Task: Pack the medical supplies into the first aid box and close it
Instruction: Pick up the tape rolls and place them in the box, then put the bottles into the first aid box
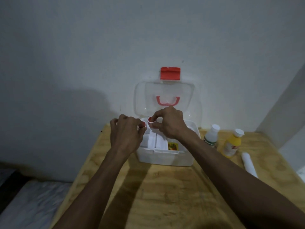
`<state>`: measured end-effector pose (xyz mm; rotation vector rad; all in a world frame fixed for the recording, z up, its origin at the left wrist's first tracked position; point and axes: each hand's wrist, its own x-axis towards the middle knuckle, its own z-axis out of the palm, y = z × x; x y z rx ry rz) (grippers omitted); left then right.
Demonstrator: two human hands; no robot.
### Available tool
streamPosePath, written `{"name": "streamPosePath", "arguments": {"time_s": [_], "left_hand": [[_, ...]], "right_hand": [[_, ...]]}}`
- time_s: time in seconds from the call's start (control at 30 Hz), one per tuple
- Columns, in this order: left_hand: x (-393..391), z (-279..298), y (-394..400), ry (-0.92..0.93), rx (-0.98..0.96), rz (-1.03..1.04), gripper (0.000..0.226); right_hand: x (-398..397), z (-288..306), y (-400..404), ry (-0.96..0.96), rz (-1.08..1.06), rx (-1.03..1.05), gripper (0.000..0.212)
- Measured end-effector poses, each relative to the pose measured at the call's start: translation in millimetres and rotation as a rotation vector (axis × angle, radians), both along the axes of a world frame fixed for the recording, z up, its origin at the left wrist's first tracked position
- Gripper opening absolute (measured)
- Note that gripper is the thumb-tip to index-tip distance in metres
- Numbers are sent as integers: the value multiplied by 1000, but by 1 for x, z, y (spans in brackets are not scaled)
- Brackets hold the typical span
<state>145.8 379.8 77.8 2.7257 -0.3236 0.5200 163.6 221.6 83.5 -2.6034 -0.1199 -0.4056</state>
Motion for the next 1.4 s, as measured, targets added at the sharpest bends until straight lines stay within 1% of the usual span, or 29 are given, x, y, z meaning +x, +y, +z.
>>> {"name": "streamPosePath", "arguments": {"time_s": [0.13, 0.23, 0.4, 0.57, 0.67, 0.9, 1.1, 1.23, 1.3, 1.4], "left_hand": [[5, -3, 1, 0, 10, -28, 17], [10, -3, -1, 50, 38, -29, 16], [21, -6, -4, 177, -84, 24, 19], [24, -7, -4, 229, -156, 28, 22], [22, -12, -2, 206, -228, -4, 20], [7, -10, -4, 139, -338, 5, 21], [-17, 0, -6, 102, -448, -21, 34], [-42, 14, -23, -17, -554, -86, 34], [-56, 18, -41, -57, -595, -135, 34], [-74, 19, -77, -134, -588, -202, 36]], "right_hand": [[3, -5, 1, 35, 12, -60, 22], [3, -5, 0, 50, 9, -76, 24], [4, -5, 3, 85, -40, -110, 27], [4, -7, 4, 84, -40, -90, 24], [6, -13, 4, 60, -45, -38, 21], [1, -14, 2, 50, -36, 30, 19], [-33, 6, -13, 19, -42, 198, 30], [-77, 21, -43, -112, -81, 336, 27], [-97, 22, -64, -192, -156, 377, 25], [-126, 23, -98, -313, -280, 381, 24]]}}
